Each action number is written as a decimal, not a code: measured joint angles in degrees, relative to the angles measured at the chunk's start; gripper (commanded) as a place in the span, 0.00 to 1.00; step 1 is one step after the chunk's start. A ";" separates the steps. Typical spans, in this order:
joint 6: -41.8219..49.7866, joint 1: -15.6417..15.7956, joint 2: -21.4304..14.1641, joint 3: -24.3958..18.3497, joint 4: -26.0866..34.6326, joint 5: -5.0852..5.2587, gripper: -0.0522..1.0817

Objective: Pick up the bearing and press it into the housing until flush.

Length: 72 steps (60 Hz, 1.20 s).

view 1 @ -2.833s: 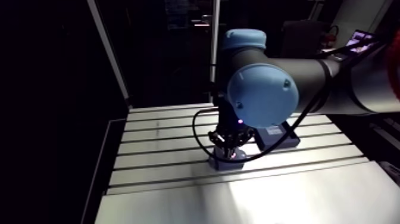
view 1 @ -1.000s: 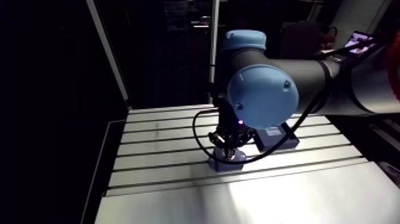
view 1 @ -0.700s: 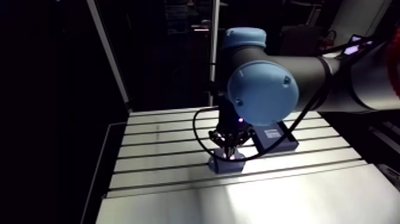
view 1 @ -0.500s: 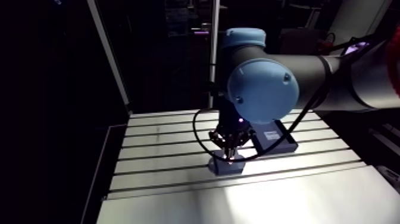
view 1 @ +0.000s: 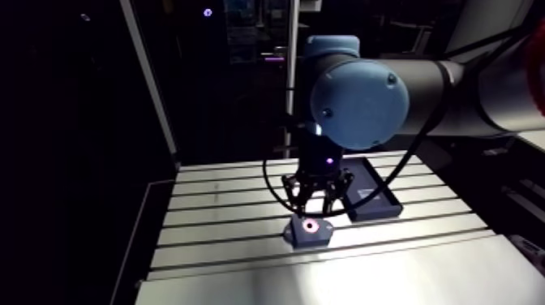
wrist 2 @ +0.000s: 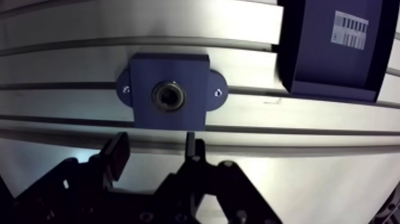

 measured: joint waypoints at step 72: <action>2.15 0.06 -8.06 -21.67 29.56 -0.17 0.05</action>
